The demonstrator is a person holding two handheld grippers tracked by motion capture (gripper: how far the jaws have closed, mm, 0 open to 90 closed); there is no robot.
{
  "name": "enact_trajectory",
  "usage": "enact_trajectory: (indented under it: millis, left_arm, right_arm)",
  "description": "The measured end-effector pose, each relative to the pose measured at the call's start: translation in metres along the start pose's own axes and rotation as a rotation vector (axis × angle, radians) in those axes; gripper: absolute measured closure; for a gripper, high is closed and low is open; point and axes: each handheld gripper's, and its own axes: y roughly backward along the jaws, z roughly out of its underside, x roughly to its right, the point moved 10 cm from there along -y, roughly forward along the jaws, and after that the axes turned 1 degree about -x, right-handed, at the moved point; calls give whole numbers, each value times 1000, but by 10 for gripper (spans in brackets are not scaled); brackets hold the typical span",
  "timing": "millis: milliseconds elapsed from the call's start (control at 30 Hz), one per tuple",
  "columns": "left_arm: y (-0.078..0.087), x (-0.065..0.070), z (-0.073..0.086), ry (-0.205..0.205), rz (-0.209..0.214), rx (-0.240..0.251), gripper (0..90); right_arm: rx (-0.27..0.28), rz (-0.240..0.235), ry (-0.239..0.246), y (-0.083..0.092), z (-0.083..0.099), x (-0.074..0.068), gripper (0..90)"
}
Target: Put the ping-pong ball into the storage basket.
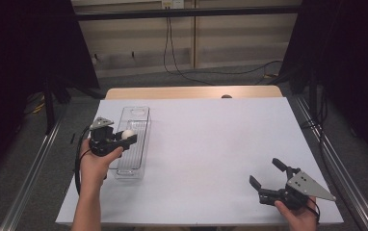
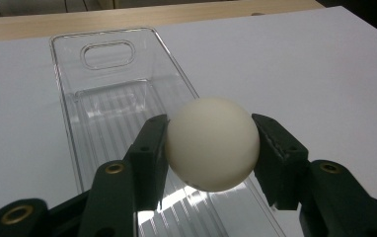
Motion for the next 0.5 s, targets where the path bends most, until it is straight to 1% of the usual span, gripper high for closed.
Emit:
enact_trajectory:
  millis: [67, 100, 133, 167, 233, 300, 400, 433, 500]
  left_arm:
    - [0, -2, 1, -3, -10, -1, 511]
    - [0, -2, 1, 2, -8, 0, 511]
    - [0, -3, 1, -3, -9, -3, 511]
    - [-1, -2, 1, 3, -6, -1, 511]
    - [-1, -3, 2, 2, -7, -4, 511]
    - [-2, -3, 2, 3, -9, -6, 511]
    - [-2, -5, 3, -6, -12, -12, 511]
    - [-3, -4, 3, 5, -13, -6, 511]
    - [-4, -5, 4, -2, -15, -11, 511]
  right_arm:
    - [-2, -9, 2, 0, 0, -1, 32]
    - [0, -5, -2, 0, 0, -1, 32]
    - [-2, -8, -1, 0, 0, -1, 32]
    - [-3, -3, -4, 1, 0, 0, 32]
    - [-4, -1, -11, 0, 1, 0, 32]
    - [-5, -1, -7, 0, 0, 0, 32]
    - [-2, -7, 0, 0, 0, -1, 32]
    - [-4, -6, 2, 0, 0, -1, 32]
    - [-4, -7, 1, 0, 1, -1, 32]
